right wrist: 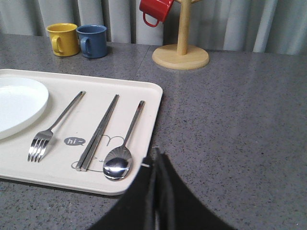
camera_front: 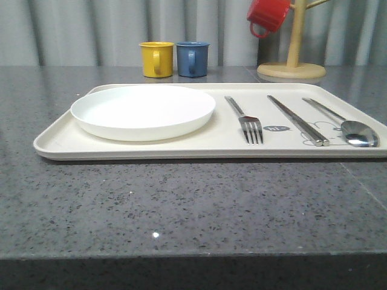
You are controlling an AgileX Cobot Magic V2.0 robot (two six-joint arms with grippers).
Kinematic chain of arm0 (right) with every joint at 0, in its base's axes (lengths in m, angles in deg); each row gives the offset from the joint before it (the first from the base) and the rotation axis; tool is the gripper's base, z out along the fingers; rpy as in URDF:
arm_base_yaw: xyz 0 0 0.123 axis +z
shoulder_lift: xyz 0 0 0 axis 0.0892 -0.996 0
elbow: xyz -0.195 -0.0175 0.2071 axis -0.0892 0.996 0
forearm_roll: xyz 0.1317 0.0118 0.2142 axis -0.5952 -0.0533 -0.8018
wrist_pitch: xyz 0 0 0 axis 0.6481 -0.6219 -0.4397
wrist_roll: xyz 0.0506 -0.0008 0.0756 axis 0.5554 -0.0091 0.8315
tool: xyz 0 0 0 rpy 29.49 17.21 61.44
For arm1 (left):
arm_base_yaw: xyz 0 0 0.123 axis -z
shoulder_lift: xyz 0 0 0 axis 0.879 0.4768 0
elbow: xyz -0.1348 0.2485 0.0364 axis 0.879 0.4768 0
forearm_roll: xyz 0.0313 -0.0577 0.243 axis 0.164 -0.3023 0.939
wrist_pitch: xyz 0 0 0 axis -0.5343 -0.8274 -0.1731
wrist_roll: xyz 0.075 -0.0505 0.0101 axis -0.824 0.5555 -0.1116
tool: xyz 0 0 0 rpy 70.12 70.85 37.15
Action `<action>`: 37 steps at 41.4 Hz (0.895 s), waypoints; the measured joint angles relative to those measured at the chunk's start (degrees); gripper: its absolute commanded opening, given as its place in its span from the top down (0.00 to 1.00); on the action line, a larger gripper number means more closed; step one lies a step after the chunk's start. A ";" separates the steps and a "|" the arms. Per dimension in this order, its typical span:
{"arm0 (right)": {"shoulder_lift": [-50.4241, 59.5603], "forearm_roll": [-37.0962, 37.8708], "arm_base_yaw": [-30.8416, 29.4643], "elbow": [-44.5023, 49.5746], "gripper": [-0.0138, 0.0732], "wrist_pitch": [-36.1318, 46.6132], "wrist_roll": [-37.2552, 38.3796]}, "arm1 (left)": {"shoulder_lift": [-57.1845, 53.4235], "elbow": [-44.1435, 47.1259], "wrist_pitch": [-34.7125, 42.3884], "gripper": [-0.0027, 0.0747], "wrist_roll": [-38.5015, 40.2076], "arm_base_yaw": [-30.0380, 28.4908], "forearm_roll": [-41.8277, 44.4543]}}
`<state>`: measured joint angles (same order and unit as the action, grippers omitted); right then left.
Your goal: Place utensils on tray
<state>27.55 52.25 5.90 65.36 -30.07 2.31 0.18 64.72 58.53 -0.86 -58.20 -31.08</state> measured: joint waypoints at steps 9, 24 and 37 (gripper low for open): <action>0.00 0.00 0.00 0.00 0.97 0.00 0.00 | 0.00 0.00 0.10 0.99 0.00 0.00 0.00; 0.00 0.00 0.00 0.00 0.97 0.00 0.00 | 0.00 0.00 0.10 0.99 0.00 0.00 0.00; 1.20 0.00 -1.29 2.32 0.97 1.15 0.00 | 0.00 0.00 0.10 0.99 0.00 0.00 0.00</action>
<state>28.75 52.25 4.61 67.67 -28.92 2.31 0.18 64.72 58.63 -0.86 -58.20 -31.08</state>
